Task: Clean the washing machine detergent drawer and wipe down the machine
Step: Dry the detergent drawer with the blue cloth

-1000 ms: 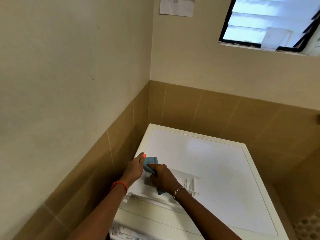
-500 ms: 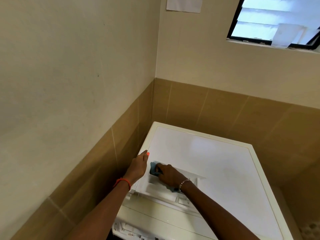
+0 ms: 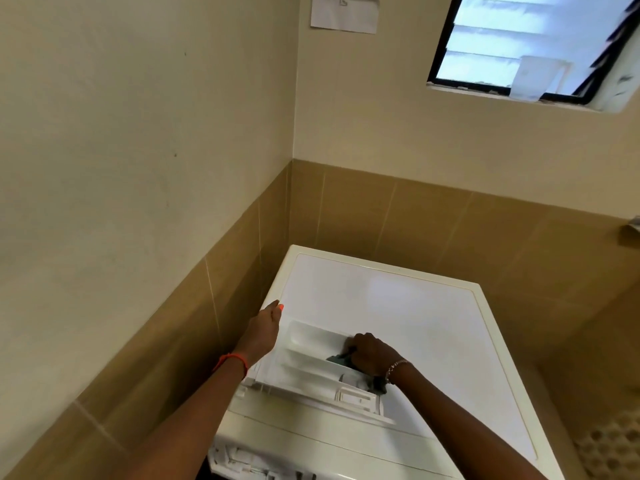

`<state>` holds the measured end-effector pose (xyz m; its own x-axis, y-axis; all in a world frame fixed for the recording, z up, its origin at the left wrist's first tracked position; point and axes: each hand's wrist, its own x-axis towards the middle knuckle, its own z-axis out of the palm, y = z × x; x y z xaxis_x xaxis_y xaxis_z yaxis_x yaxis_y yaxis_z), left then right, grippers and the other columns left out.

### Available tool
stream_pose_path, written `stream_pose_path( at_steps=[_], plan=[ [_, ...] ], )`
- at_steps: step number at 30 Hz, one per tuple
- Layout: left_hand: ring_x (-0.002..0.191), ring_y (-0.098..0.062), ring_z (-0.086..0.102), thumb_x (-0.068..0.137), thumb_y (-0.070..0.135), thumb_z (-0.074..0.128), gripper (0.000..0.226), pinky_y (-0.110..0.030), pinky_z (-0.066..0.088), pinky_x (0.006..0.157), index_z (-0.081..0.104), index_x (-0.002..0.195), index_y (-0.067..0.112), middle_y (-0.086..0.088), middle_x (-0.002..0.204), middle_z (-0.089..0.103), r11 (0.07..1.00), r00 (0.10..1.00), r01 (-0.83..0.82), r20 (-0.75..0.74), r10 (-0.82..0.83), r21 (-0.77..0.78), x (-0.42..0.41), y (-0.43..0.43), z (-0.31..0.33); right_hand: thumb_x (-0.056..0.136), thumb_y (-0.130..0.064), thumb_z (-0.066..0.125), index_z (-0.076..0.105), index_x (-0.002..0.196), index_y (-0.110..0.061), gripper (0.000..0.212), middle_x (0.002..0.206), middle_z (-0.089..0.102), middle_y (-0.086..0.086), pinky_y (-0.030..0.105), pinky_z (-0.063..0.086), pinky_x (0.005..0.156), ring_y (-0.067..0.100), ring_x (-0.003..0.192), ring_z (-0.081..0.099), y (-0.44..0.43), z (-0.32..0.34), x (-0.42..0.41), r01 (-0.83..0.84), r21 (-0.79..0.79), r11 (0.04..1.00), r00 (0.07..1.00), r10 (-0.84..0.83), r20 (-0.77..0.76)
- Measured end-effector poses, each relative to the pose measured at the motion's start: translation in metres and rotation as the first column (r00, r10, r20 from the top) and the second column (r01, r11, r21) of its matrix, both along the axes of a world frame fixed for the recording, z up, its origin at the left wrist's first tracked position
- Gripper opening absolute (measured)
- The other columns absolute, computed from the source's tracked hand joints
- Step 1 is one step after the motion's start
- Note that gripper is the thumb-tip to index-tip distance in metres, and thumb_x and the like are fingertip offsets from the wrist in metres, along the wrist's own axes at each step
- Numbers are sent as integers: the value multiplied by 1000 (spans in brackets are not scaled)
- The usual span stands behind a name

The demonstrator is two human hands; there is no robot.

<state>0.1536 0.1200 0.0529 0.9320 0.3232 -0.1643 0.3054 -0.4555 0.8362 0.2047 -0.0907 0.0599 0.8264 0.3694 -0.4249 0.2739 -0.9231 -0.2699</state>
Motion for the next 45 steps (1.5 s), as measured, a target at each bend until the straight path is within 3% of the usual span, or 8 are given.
stream_pose_path(
  at_steps=[5, 8, 14, 19, 23, 27, 36, 45],
  plan=[
    [126, -28, 48, 102, 27, 27, 45, -39, 37, 108, 40, 139, 7, -14, 134, 52, 1000, 1000, -5, 2, 5, -12, 0, -1, 2, 89, -18, 41, 62, 112, -3, 35, 115, 62, 16, 32, 48, 87, 27, 101, 59, -1, -8, 10, 142, 151, 978, 989, -136, -50],
    [124, -28, 49, 101, 28, 27, 45, -40, 38, 107, 41, 139, 8, -14, 133, 53, 1000, 1000, -5, 6, 5, -23, 0, 1, 1, 89, -11, 44, 52, 62, -4, 29, 66, 54, 8, 20, 36, 55, 12, 60, 45, 0, 10, 9, 277, 338, 899, 961, -252, -118],
    [119, -30, 51, 101, 32, 26, 46, -34, 39, 102, 36, 143, 14, -16, 131, 53, 999, 999, 0, -32, 1, 36, 4, 1, -1, 34, 0, 53, 41, 68, -9, 38, 72, 42, 7, 26, 38, 57, 23, 63, 42, -13, 35, 14, 778, 537, 326, 612, -201, -765],
    [135, -32, 22, 99, 44, 23, 55, -43, 26, 110, 20, 147, 20, -14, 148, 19, 925, 979, 78, -204, 0, 373, 8, 1, 18, 75, -11, 62, 65, 74, -2, 10, 77, 63, 13, 27, 52, 57, 25, 62, 62, -13, 70, -3, 823, 551, 140, 551, 42, -833],
    [112, -21, 48, 76, 76, 40, 74, -38, 34, 100, 56, 117, 16, -6, 119, 54, 976, 992, 76, -82, -94, -204, 14, -16, 66, 84, -8, 55, 72, 84, 3, 21, 86, 69, 18, 28, 56, 61, 24, 68, 68, -7, 102, -15, 758, 621, 202, 611, 114, -783],
    [94, -23, 61, 82, 59, 52, 56, -39, 48, 88, 62, 107, 10, -9, 102, 65, 707, 949, 172, -75, -305, -686, 12, -24, 119, 74, 4, 60, 59, 110, 5, 35, 99, 67, 20, 31, 56, 73, 26, 85, 67, -2, 127, -18, 611, 749, 255, 714, 230, -661],
    [71, -11, 67, 77, -2, 67, 14, -20, 53, 61, 65, 88, 5, -4, 78, 70, 747, 888, 448, 341, -308, -491, 12, -9, 166, 78, 13, 62, 60, 116, 5, 39, 107, 68, 15, 34, 53, 89, 25, 96, 66, -31, 176, -23, 234, 772, 591, 891, 187, -413],
    [109, -24, 63, 49, 13, 88, 74, -29, 56, 84, 62, 118, 14, -10, 116, 66, 507, 769, 631, 386, -510, -586, 13, 15, 160, 80, -9, 69, 72, 88, -5, 10, 83, 73, 13, 25, 57, 65, 18, 72, 69, -36, 211, -23, 40, 835, 549, 994, -110, 25]
  ],
)
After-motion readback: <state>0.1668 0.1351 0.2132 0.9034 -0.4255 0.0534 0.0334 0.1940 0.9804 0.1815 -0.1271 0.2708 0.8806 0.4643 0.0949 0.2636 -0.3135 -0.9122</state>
